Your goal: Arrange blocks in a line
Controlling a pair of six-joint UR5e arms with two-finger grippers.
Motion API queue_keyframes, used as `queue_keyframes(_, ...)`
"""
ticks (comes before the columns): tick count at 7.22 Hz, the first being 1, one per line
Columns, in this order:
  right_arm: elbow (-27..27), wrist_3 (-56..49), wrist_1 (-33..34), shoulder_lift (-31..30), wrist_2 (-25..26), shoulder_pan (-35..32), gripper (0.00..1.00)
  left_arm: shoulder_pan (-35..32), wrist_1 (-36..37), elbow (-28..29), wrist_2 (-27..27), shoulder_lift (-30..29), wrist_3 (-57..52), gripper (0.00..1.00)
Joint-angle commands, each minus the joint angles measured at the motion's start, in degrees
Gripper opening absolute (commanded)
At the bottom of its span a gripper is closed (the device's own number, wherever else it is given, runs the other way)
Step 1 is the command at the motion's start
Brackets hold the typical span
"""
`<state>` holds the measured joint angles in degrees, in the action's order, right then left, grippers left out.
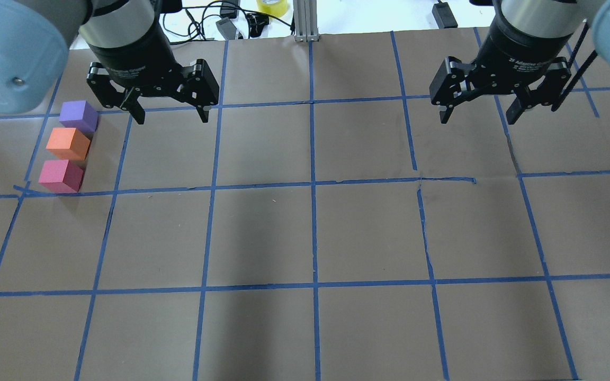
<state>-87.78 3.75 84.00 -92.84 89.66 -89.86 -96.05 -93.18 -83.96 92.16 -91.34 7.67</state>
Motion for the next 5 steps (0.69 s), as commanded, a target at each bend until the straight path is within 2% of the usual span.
queue_keyframes(1,0.6,-0.2,-2.7,0.1,-1.7,0.5,1.00,2.4,-2.6,0.4,-0.7,1.4,-0.8,1.00)
queue_keyframes(2,0.3,-0.2,-2.6,0.2,-3.0,0.7,1.00,2.0,-2.7,-0.1,-0.3,1.6,-1.3,1.00)
queue_keyframes(5,0.1,0.3,-3.1,-0.4,-2.4,1.6,1.00,2.4,-3.1,-0.2,-0.2,2.2,-1.5,1.00)
